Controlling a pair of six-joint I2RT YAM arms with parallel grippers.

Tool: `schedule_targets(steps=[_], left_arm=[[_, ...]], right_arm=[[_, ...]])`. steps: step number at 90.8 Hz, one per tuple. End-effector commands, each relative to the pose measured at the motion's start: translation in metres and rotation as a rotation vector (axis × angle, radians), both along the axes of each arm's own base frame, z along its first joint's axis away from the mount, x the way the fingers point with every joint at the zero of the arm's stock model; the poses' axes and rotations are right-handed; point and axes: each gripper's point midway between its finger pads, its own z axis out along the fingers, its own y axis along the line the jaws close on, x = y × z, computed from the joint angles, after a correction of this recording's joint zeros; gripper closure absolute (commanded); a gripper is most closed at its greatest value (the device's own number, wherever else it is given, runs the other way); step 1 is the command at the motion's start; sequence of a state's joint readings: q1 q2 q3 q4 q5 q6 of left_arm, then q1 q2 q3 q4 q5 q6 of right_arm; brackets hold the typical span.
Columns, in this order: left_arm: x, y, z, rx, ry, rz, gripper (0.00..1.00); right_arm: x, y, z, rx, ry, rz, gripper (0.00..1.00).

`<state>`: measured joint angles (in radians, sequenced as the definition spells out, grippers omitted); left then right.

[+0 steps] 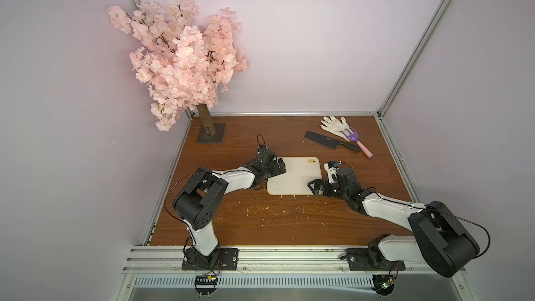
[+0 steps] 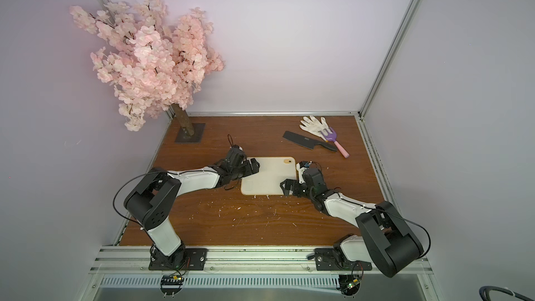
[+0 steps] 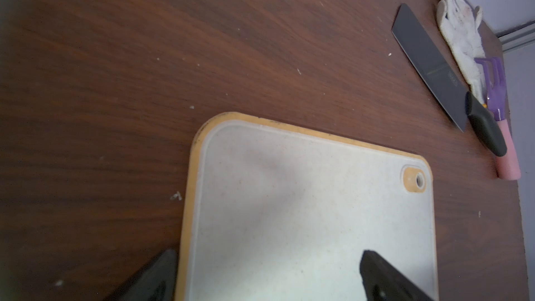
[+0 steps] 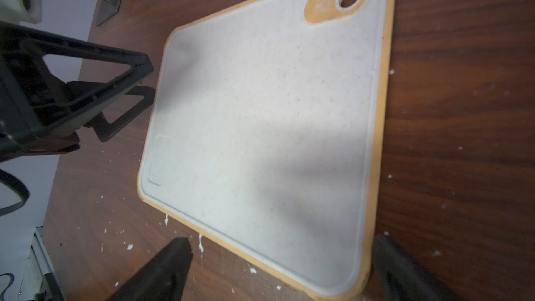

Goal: Align the knife with the edge of the cutting board
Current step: Adjust the work surface at the center of the board.

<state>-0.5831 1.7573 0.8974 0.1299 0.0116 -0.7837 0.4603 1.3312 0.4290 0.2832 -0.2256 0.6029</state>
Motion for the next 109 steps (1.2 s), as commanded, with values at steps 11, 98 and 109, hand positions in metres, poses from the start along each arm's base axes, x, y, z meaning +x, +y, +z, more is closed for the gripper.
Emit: schedule_targets(steps=[11,98,109], left_arm=[[-0.0151,-0.0023,-0.0224,0.035,0.091,-0.023,0.00],[-0.0101,-0.0019,-0.0212,0.064,0.091,-0.023,0.00],[-0.0078,-0.0017,-0.0210,0.068,0.090,-0.023,0.00]], right_arm=[[-0.0035,0.0027,0.0051,0.006,-0.014,0.010,0.00],[-0.0111,0.0107,-0.0014,-0.007,0.003,0.029,0.00],[-0.0120,0.0108,-0.0033,-0.011,0.006,0.029,0.00]])
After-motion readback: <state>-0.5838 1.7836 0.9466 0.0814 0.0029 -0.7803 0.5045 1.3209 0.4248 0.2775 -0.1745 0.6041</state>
